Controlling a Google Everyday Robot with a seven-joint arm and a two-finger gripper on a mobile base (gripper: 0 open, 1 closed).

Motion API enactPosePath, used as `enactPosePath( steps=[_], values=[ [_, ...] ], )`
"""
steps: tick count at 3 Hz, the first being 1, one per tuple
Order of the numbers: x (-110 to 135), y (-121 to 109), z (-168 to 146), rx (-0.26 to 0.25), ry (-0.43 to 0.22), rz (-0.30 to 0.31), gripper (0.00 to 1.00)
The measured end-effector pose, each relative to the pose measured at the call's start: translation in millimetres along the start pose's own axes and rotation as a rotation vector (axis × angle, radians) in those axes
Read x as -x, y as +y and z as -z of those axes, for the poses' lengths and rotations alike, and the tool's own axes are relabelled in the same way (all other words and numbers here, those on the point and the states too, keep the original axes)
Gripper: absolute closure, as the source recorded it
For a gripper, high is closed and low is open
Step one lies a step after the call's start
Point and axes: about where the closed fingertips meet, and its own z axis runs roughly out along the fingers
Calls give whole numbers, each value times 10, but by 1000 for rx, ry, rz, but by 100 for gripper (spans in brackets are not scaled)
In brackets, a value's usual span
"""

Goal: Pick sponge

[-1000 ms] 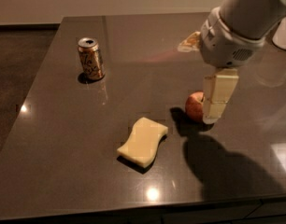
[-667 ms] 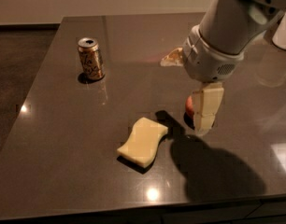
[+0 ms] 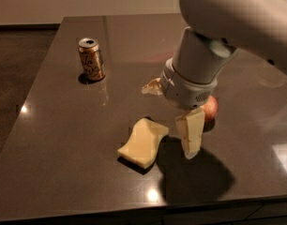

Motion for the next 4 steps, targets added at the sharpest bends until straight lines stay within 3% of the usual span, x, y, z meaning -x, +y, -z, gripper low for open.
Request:
enactPosePath(
  steps=[2,4],
  values=[
    [149,50,-358,34,29,50,0],
    [268,33,-465,63,43,53,41]
  ],
)
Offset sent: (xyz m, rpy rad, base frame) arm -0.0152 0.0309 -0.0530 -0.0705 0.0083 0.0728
